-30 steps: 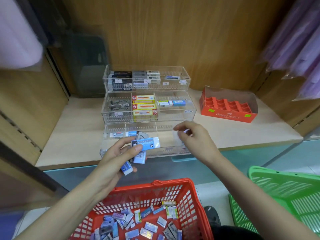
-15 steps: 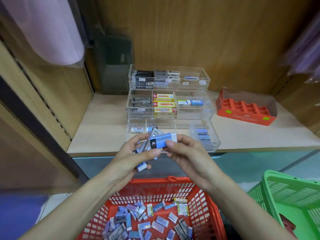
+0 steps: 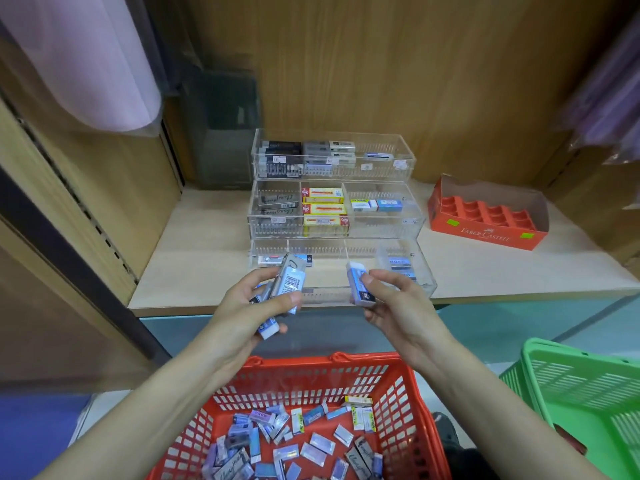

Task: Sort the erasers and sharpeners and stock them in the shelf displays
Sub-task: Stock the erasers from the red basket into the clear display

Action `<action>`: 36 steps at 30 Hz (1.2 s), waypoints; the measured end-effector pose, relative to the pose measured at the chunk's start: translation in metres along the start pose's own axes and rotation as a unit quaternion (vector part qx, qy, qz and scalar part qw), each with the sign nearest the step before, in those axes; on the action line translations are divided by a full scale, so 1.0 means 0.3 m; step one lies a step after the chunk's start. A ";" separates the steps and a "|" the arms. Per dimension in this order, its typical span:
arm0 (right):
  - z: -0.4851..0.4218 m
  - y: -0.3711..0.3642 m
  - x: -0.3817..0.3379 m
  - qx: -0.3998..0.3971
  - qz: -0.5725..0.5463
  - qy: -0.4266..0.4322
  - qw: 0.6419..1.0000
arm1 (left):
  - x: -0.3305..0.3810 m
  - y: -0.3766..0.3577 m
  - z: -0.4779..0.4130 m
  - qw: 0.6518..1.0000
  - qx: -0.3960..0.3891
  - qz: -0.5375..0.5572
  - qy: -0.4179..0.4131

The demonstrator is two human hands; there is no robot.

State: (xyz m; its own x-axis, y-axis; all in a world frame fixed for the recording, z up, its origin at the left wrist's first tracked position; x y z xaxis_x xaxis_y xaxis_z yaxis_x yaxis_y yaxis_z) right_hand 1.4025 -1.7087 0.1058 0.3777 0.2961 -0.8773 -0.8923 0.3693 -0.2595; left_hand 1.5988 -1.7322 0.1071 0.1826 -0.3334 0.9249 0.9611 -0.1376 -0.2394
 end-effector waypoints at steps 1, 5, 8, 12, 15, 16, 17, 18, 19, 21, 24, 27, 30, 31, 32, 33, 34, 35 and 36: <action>-0.018 0.010 0.000 0.020 0.050 0.018 0.998 | -0.001 -0.002 -0.004 1.000 0.000 0.000 -0.001; -0.118 0.057 -0.068 0.102 0.254 0.180 0.945 | 0.004 0.000 -0.021 1.000 0.003 0.004 -0.006; -0.201 0.071 -0.116 0.109 0.372 0.248 0.888 | 0.009 0.002 -0.037 1.000 0.004 0.009 -0.014; -0.281 0.026 -0.106 0.021 0.507 0.273 0.817 | 0.011 -0.003 -0.052 1.000 0.001 0.004 -0.020; -0.325 0.010 -0.085 0.023 0.552 0.286 0.783 | 0.007 -0.003 -0.061 1.000 -0.002 -0.004 -0.015; -0.334 0.008 -0.079 0.025 0.572 0.290 0.767 | 0.006 -0.002 -0.063 1.000 0.000 -0.005 -0.013; -0.342 0.005 -0.073 0.021 0.601 0.298 0.742 | 0.004 -0.001 -0.065 1.000 0.001 -0.005 -0.012; -0.349 0.004 -0.070 0.011 0.635 0.303 0.710 | 0.003 0.000 -0.066 1.000 0.001 -0.005 -0.012; -0.357 0.005 -0.070 0.000 0.669 0.305 0.677 | 0.003 0.000 -0.065 1.000 0.000 -0.003 -0.012; -0.364 0.016 -0.081 -0.021 0.701 0.298 0.648 | 0.003 -0.002 -0.061 1.000 -0.004 -0.005 -0.010; -0.365 0.043 -0.102 -0.053 0.733 0.274 0.620 | 0.006 -0.006 -0.054 1.000 -0.008 -0.009 -0.009; -0.367 0.027 -0.106 -0.062 0.806 0.277 0.519 | 0.009 -0.013 -0.048 1.000 -0.005 -0.004 -0.012; -0.373 0.000 -0.105 -0.028 0.831 0.299 0.468 | 0.006 -0.014 -0.047 1.000 -0.006 -0.003 -0.011; -0.375 -0.005 -0.102 -0.021 0.832 0.308 0.461 | 0.005 -0.015 -0.046 1.000 -0.008 -0.003 -0.010; -0.381 -0.005 -0.094 -0.016 0.831 0.317 0.457 | 0.005 -0.015 -0.047 1.000 -0.009 -0.003 -0.011; -0.383 -0.007 -0.091 -0.009 0.832 0.325 0.450 | 0.006 -0.016 -0.046 1.000 -0.009 -0.004 -0.011; -0.386 -0.010 -0.087 -0.001 0.831 0.338 0.441 | 0.005 -0.017 -0.045 1.000 -0.010 -0.004 -0.011; -0.385 -0.013 -0.090 0.009 0.830 0.352 0.432 | 0.005 -0.019 -0.043 1.000 -0.010 -0.005 -0.012; -0.389 -0.016 -0.095 0.014 0.827 0.365 0.427 | 0.005 -0.020 -0.042 1.000 -0.010 -0.006 -0.013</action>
State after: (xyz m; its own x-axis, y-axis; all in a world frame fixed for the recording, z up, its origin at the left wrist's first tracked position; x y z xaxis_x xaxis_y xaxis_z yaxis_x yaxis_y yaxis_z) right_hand 1.3671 -1.8216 0.0847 -0.9506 -0.1773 0.2547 0.2186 0.2000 0.9551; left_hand 1.5906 -1.7437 0.1061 0.1772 -0.3071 0.9350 0.9590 -0.1598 -0.2342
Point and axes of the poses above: each hand's wrist, its own z-axis away from the middle knuckle, its own y-axis out of the back of the hand, x = y × z, the point moved 2 cm from there along -z, towards the middle knuckle, and after that the axes turned 1 degree about x, right-handed, at the moved point
